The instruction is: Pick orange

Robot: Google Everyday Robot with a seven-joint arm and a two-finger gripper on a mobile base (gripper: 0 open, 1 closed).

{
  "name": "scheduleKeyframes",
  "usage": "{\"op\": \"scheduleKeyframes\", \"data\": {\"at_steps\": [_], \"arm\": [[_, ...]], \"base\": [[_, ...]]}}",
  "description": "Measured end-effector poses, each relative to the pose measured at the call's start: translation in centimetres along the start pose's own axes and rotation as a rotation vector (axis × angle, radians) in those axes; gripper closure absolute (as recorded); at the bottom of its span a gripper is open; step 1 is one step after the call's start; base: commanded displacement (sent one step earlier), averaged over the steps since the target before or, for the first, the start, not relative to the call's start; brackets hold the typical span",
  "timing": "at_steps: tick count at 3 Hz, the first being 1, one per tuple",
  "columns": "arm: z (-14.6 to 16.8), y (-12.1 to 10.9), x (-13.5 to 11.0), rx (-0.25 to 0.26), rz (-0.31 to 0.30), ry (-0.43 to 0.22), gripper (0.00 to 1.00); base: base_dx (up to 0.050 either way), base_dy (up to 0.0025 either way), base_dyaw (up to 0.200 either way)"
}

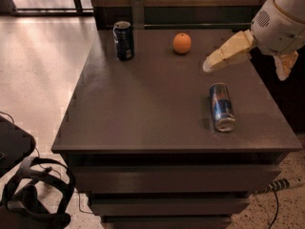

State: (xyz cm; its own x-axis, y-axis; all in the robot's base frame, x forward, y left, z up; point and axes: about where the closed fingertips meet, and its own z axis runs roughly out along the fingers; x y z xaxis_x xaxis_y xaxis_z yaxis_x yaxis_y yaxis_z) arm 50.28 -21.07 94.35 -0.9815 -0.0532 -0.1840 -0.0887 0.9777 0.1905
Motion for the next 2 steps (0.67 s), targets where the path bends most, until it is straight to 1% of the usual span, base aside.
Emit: {"op": "scheduleKeyframes", "data": {"at_steps": [1, 2], "arm": [[1.0, 1.0, -1.9, 0.064, -0.024, -0.06, 0.0], [1.6, 1.2, -4.8, 0.106, -0.104, -0.165, 0.0]], "base": [[0.0, 0.0, 0.0], [0.0, 0.0, 0.0]]}}
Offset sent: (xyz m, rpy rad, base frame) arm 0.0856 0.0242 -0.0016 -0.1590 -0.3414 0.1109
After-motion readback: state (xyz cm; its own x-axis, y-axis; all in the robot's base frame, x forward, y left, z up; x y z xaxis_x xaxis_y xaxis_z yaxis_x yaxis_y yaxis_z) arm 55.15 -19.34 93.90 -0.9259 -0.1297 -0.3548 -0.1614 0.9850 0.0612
